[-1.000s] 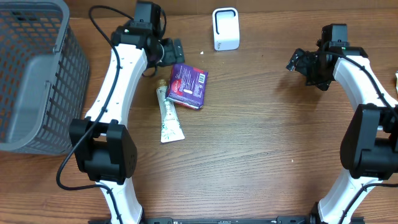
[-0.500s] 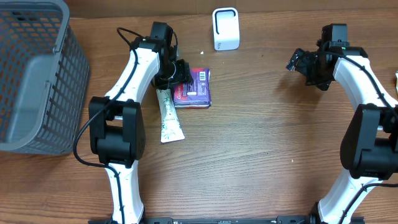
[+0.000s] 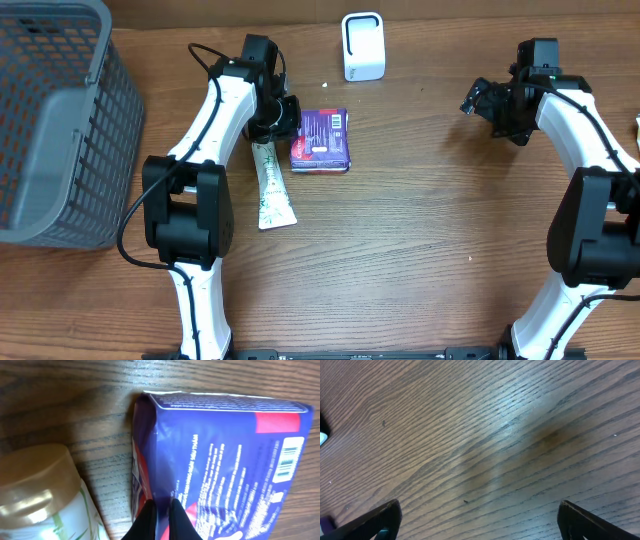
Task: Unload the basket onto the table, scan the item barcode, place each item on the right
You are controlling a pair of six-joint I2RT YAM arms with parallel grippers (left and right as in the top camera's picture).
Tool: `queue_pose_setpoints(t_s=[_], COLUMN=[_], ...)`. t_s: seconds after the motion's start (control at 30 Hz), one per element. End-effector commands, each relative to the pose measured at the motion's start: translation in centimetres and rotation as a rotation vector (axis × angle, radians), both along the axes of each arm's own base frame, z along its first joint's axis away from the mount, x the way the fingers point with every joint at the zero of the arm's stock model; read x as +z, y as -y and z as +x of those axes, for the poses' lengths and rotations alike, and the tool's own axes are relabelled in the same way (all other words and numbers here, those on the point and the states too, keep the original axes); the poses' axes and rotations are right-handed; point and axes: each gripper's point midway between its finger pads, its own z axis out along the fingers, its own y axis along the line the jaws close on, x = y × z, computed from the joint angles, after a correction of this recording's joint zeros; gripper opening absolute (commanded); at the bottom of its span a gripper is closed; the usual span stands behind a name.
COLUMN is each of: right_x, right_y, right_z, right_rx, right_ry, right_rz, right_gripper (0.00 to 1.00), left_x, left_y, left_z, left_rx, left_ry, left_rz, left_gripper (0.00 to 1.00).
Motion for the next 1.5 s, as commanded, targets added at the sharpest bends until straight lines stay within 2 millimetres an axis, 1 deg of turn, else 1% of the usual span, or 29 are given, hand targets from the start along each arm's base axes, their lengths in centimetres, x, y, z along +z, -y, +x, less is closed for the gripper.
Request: queue_pose_setpoints(t_s=[0.0,0.03,0.07,0.1,0.13,0.2,0.27,0.37,0.53,0.6,0.67,0.8,0.9,0.93,1.0,1.03,1.07,1.1,1.17,1.23,1.33,1.43,1.47], right_x=[2.9,2.9,2.9,2.9,2.9,2.9,2.9,2.9,2.9,2.9,2.9,2.9,2.9,2.9,2.9,2.9,2.9,2.9,2.9,2.9,2.9,2.9,2.9], right_y=[-0.1,-0.1,-0.1,-0.1,-0.1,-0.1,-0.1,-0.1,-0.1,-0.1,-0.1,-0.1,-0.1,-0.1,-0.1,-0.1,-0.1,-0.1,-0.1,-0.1,-0.1,-0.1,-0.1], right_z=[1.0,1.0,1.0,1.0,1.0,1.0,1.0,1.0,1.0,1.0,1.0,1.0,1.0,1.0,1.0,1.0,1.0,1.0,1.0,1.0,1.0,1.0,1.0], right_rx=[0.0,0.0,0.0,0.0,0.0,0.0,0.0,0.0,0.0,0.0,0.0,0.0,0.0,0.0,0.0,0.0,0.0,0.0,0.0,0.0,0.0,0.0,0.0], right_ry=[0.072,0.072,0.072,0.072,0.072,0.072,0.072,0.072,0.072,0.073,0.073,0.072,0.072,0.072,0.072,0.072,0.072,0.072,0.072,0.072,0.072,0.072,0.072], right_rz=[-0.003,-0.003,-0.003,-0.003,-0.003,-0.003,-0.003,-0.003,-0.003,-0.003,-0.003,-0.003,-0.003,-0.003,-0.003,-0.003,-0.003,-0.003,-0.003,-0.003,-0.003,-0.003,-0.003], right_gripper=[1.0,1.0,1.0,1.0,1.0,1.0,1.0,1.0,1.0,1.0,1.0,1.0,1.0,1.0,1.0,1.0,1.0,1.0,1.0,1.0,1.0,1.0,1.0], left_x=[2.0,2.0,1.9,1.5,1.2,0.5,-0.3,-1.0,-1.1,-1.4,-2.1,-3.6,-5.0,-5.4,-5.8,-5.9,-5.8,-5.6,-5.2,-4.2,-2.0,1.3,2.7], left_y=[0.5,0.5,0.5,0.4,0.3,0.6,1.0,1.7,3.2,3.1,2.5,2.2,2.1,2.1,2.0,2.0,2.0,2.0,2.1,1.8,0.1,-2.5,-3.5], left_z=[1.1,0.9,0.5,0.1,-0.3,-1.0,-1.5,-1.6,-1.1,-1.0,-1.1,-1.8,-2.5,-2.7,-3.0,-3.1,-3.0,-2.9,-2.5,-1.9,-0.7,0.6,1.0], left_rx=[-0.004,0.007,0.018,0.025,0.03,0.029,0.022,0.004,-0.023,-0.012,0.011,0.012,0.011,0.011,0.01,0.01,0.01,0.009,-0.006,-0.013,0.007,0.036,0.049], left_ry=[0.045,0.034,0.016,-0.007,-0.025,-0.056,-0.068,-0.059,-0.021,-0.017,-0.02,-0.035,-0.051,-0.054,-0.059,-0.062,-0.06,-0.056,-0.041,-0.025,0.004,0.05,0.07], left_rz=[-0.021,-0.022,-0.022,-0.019,-0.019,-0.028,-0.036,-0.049,-0.073,-0.052,-0.019,-0.012,-0.011,-0.012,-0.01,-0.009,-0.009,-0.01,-0.01,0.009,0.119,0.28,0.339], left_gripper=[0.06,0.23,0.56,0.8,0.83,0.85,0.85,0.82,0.8,0.8,0.77,0.66,0.62,0.59,0.44,0.33,0.09,0.04,0.04,0.04,0.04,0.04,0.04])
